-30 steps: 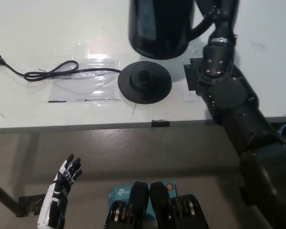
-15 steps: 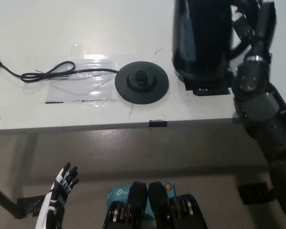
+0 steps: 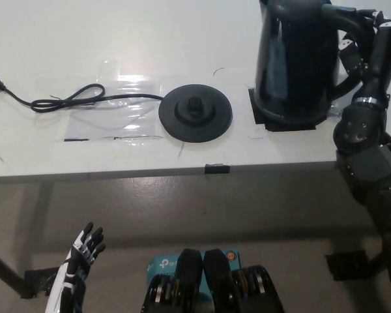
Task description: Use the right hand to grab the handle of the kettle from the base and place it on the right side
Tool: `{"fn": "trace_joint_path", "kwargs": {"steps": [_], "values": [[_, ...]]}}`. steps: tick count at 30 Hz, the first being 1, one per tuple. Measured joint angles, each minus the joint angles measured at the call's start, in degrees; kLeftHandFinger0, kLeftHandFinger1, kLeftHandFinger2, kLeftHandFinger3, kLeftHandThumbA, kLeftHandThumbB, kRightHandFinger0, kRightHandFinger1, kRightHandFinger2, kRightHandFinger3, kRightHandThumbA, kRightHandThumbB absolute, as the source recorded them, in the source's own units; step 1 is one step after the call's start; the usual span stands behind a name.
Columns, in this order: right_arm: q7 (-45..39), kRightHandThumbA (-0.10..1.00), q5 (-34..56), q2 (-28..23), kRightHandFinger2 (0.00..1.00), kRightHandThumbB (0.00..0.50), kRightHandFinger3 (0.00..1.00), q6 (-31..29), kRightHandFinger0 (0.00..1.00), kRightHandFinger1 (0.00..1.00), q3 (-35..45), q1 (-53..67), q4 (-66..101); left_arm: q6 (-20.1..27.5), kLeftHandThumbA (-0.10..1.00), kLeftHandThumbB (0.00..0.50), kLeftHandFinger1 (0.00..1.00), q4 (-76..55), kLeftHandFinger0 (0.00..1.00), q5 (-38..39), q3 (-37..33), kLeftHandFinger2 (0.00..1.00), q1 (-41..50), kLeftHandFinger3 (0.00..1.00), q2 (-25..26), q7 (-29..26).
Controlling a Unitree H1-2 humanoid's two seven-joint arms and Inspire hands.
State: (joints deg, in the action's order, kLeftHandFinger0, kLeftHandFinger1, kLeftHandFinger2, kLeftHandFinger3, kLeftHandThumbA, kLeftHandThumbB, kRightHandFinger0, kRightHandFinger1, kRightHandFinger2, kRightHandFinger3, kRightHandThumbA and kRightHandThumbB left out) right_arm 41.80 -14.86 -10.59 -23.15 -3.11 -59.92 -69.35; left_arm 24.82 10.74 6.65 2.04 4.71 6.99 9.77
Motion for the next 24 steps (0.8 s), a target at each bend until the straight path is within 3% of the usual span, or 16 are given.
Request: {"fn": "trace_joint_path", "kwargs": {"steps": [1, 2, 3, 4, 5, 6, 7, 8, 9, 12, 18, 24], "values": [[0.3, -0.09, 0.0, 0.0, 0.77, 0.179, 0.81, -0.2, 0.15, 0.28, -0.3, 0.1, 0.0, 0.0, 1.00, 0.500, 1.00, 0.0, 1.00, 0.0, 0.1, 1.00, 0.0, 1.00, 0.0, 0.1], [0.4, 0.13, 0.0, -0.1, 1.00, 0.293, 1.00, -0.3, 0.51, 0.71, -0.5, 0.2, 0.1, 0.0, 1.00, 0.500, 1.00, 0.0, 1.00, 0.0, 0.2, 1.00, 0.0, 1.00, 0.0, 0.2], [0.3, 0.29, 0.1, -0.2, 1.00, 0.334, 1.00, -0.3, 0.74, 0.91, -0.6, 0.4, 0.3, 0.0, 1.00, 0.500, 1.00, 0.0, 1.00, 0.0, 0.3, 1.00, -0.1, 1.00, 0.0, 0.4], [-0.2, 0.40, 0.3, -0.3, 1.00, 0.405, 1.00, -0.4, 0.91, 1.00, -0.6, 0.7, 0.7, 0.0, 1.00, 0.500, 1.00, 0.0, 1.00, 0.0, 0.3, 1.00, -0.1, 1.00, 0.0, 0.5], [-1.5, 0.42, 1.1, -0.5, 1.00, 0.400, 1.00, -0.4, 0.98, 1.00, -0.5, 1.2, 1.5, 0.0, 1.00, 0.500, 1.00, 0.0, 1.00, 0.0, 0.4, 1.00, -0.2, 1.00, 0.0, 0.6], [-2.8, 0.56, 1.7, -0.6, 1.00, 0.483, 1.00, -0.4, 1.00, 1.00, -0.4, 1.7, 1.8, 0.0, 1.00, 0.500, 1.00, 0.0, 1.00, 0.0, 0.4, 1.00, -0.2, 1.00, 0.0, 0.7], [-4.0, 0.64, 2.2, -0.7, 1.00, 0.499, 1.00, -0.4, 1.00, 1.00, -0.4, 2.1, 2.0, 0.0, 1.00, 0.500, 1.00, 0.0, 1.00, 0.0, 0.5, 1.00, -0.2, 1.00, 0.0, 0.8], [-4.8, 0.67, 2.6, -0.7, 1.00, 0.500, 1.00, -0.4, 1.00, 1.00, -0.4, 2.5, 2.0, 0.0, 1.00, 0.500, 1.00, 0.1, 1.00, 0.0, 0.5, 1.00, -0.3, 1.00, 0.0, 0.8], [-6.1, 0.64, 2.8, -0.9, 1.00, 0.500, 1.00, -0.4, 1.00, 1.00, -0.4, 3.1, 2.0, 0.0, 1.00, 0.500, 1.00, 0.1, 1.00, 0.0, 0.5, 1.00, -0.3, 1.00, -0.1, 0.8], [-9.6, 0.75, 3.7, -1.4, 1.00, 0.500, 1.00, -0.4, 1.00, 1.00, -0.4, 4.6, 2.0, 0.0, 1.00, 0.500, 1.00, 0.1, 1.00, 0.0, 0.5, 1.00, -0.3, 1.00, -0.1, 0.9], [-16.5, 0.70, 5.7, -2.4, 1.00, 0.500, 1.00, -0.4, 1.00, 1.00, -0.5, 6.6, 3.0, 0.0, 1.00, 0.500, 1.00, 0.3, 1.00, 0.0, 0.9, 1.00, -1.0, 1.00, -0.1, 0.9], [-23.1, 0.79, 8.8, -2.4, 1.00, 0.500, 1.00, -0.4, 1.00, 1.00, 0.2, 8.6, 7.1, 0.0, 1.00, 0.500, 1.00, 0.4, 1.00, 0.0, 1.2, 1.00, -2.2, 1.00, 0.0, 1.1]]}}
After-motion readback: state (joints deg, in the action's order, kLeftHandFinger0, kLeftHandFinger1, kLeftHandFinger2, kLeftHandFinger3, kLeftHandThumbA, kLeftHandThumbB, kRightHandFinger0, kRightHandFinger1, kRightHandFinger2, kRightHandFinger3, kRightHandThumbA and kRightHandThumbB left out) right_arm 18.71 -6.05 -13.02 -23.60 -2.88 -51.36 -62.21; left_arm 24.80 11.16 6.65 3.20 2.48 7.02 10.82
